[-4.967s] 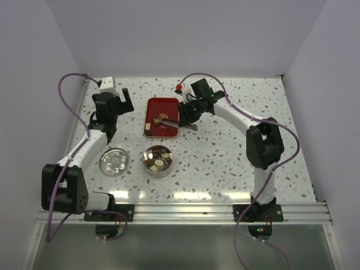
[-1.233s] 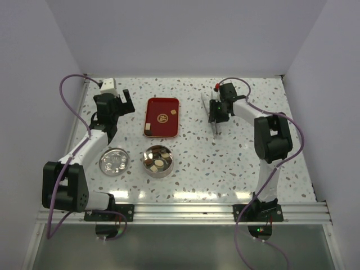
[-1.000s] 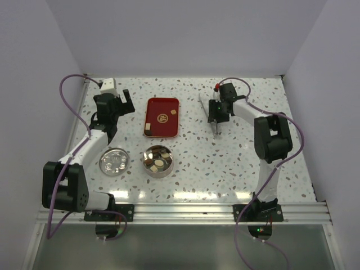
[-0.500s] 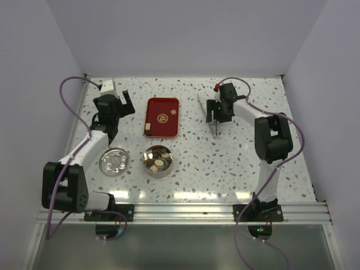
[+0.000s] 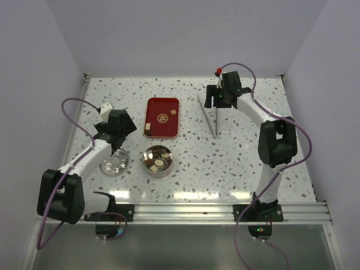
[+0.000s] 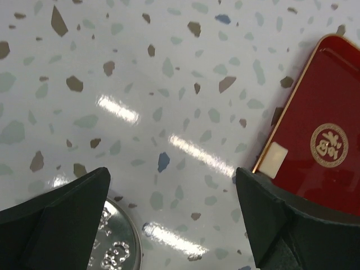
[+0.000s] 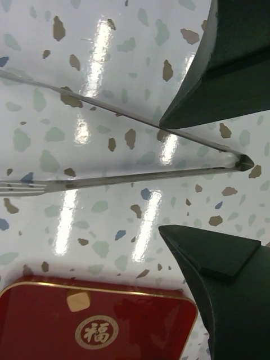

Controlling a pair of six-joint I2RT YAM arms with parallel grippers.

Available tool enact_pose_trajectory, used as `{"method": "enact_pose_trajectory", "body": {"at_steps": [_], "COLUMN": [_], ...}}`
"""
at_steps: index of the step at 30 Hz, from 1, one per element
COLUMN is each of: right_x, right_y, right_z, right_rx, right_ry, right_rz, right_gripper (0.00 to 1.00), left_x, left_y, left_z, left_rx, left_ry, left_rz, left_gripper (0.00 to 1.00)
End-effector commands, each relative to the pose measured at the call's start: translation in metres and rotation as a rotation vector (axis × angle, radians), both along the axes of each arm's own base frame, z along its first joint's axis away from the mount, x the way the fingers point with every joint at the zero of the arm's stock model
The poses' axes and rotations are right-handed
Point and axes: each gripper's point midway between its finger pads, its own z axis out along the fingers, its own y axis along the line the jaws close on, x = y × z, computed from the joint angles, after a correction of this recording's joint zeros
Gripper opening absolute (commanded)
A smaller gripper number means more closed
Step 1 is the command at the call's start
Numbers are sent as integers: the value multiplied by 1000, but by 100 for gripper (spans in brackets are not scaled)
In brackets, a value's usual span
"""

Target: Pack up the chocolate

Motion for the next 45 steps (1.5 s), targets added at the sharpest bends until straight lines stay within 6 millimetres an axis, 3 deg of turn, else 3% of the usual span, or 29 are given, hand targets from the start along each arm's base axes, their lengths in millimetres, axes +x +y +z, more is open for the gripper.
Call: {"method": "enact_pose_trajectory", "body": {"at_steps": [1,6,11,13,26,31,42,45], "right_x": [23,25,22,20,18,17,17,17], "right_y": [14,23,18,16,15,14,14,14], "right_z": [45,52,50,53,54,55,56,54], "right_rx": [77,130,110,104,118,121,137,139], "right_ry": [-132,-152,-157,-164,-162,-169,-178,-177], "right_rz": [28,43,34,33,38,36,38,38], "right_gripper": [72,71,70,70,69,69,69,69], "left_x": [-25,-31,-32,-35,-62,-66,-72,-73], "left_y": [-4,-15,-24,-25,-20,-17,-14,-14], "left_z": [-20,-36,-53,-59,-80,-84,-98,-99], "left_rx": [-84,-160,-199,-206,-217,-202,-179,-175], "left_ry": [48,57,100,120,193,211,270,273], "left_rz": [89,76,56,64,115,126,137,136], "left_gripper": [99,95,86,82,79,67,57,49]}}
